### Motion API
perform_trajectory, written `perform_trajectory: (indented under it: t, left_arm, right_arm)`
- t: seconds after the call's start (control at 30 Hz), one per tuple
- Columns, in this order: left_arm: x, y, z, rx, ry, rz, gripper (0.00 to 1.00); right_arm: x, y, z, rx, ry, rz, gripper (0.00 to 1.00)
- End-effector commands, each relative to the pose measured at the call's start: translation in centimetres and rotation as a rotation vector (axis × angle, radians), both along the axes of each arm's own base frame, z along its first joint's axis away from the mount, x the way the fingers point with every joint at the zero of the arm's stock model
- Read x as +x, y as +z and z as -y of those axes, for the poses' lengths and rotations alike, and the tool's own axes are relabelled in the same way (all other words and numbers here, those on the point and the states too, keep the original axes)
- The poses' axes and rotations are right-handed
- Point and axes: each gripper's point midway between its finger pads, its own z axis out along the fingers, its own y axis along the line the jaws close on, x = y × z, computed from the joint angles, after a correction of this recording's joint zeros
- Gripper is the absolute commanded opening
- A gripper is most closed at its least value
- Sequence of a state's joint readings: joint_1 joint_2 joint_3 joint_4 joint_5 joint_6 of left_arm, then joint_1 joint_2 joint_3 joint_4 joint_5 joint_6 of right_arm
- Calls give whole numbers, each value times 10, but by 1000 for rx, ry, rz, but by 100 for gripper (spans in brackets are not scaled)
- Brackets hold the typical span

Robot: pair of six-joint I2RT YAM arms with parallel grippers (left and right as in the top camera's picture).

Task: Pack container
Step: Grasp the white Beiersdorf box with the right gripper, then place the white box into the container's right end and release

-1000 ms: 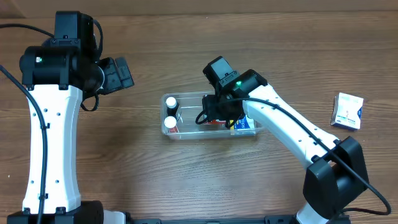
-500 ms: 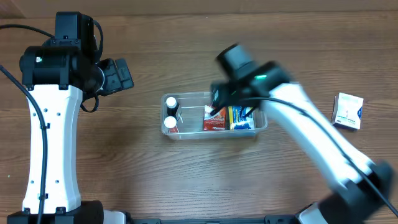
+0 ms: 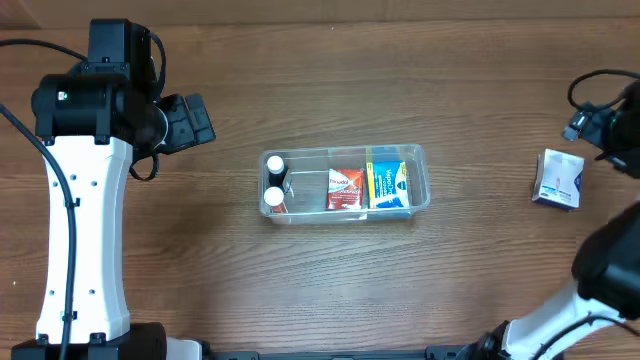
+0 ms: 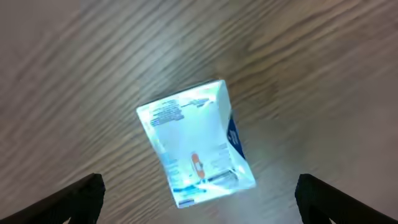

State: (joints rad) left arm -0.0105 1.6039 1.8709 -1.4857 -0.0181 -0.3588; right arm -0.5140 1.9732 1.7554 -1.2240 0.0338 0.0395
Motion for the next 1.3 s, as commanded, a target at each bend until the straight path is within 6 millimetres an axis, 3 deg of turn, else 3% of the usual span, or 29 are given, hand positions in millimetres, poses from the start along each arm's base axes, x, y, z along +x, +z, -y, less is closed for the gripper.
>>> perform_trajectory:
  t: [0.0,0.2,0.43,0.5,0.57,0.67,0.8,0.9,0.93,1.0,1.03,1.13,1.2,1.27]
  left_arm:
    - [0,6,0,1,-19,20,100]
    - [3,7,0,0,-19,31,100]
    - [5,7,0,0,-19,38,100]
    - [4,7,0,0,-19,37,100]
    - [4,7,0,0,-19,37,100]
    - [4,7,0,0,-19,37,100]
    - [5,7,0,0,-19,38,100]
    - [5,8,0,1,-19,39,100]
    - [4,7,0,0,-19,36,100]
    - [3,7,0,0,-19,31,100]
    - [2,7,0,0,-19,28,100]
    - [1,6,0,0,-19,21,100]
    - [0,6,0,0,-19,19,100]
    - [-1,5,0,0,-19,15,100]
  right_arm:
    - [6,-40,-8,102,96,-44,100]
    - [-3,-87,-6,126,113,-130,100]
    - [-15,-113,-13,140,112,-154,100]
    - [-12,-113,-15,153,113,-139,93]
    - [-11,-112,-17,166,114,-131,74]
    - [-1,-102,-27,221,121,-93,72]
    - [24,-44,-53,251,159,13,71]
    - [39,36,-101,182,272,166,71]
    - [39,72,-135,153,350,234,71]
    - [32,111,-181,133,455,312,71]
    - [22,134,-219,121,554,357,71]
    - [-5,151,-285,112,686,353,72]
    - [-21,141,-323,138,726,303,72]
    - [-32,112,-341,138,662,225,72]
